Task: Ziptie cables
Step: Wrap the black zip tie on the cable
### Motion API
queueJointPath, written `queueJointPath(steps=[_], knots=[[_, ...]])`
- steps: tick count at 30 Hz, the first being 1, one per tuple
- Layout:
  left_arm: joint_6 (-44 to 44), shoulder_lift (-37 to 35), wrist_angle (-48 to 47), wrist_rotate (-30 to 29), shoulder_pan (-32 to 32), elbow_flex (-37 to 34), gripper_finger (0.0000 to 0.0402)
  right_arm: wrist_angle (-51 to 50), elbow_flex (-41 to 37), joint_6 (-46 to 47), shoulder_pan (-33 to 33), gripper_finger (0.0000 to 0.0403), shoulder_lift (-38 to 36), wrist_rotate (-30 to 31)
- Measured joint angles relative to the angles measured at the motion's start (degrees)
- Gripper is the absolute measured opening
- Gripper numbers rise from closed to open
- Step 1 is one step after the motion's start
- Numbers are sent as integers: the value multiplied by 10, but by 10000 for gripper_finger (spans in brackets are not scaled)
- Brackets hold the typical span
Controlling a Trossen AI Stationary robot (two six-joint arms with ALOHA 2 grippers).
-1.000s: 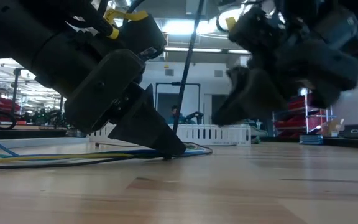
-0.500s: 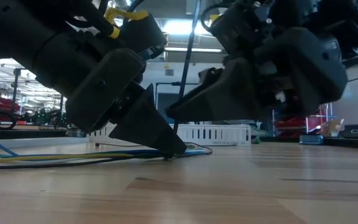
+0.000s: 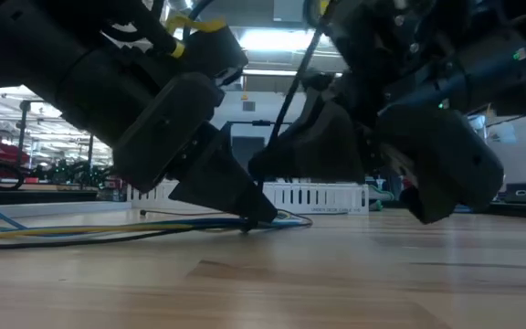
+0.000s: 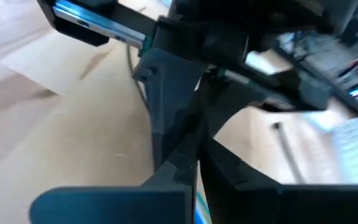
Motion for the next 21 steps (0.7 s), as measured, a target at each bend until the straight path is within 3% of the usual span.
queueJointPath(steps=[10, 21], knots=[[8, 0, -40, 1, -1, 1, 0, -53, 0, -57, -2, 0, -89, 48], [-18, 1, -57, -2, -1, 1, 0, -207, 1, -45, -16, 0, -216, 96]])
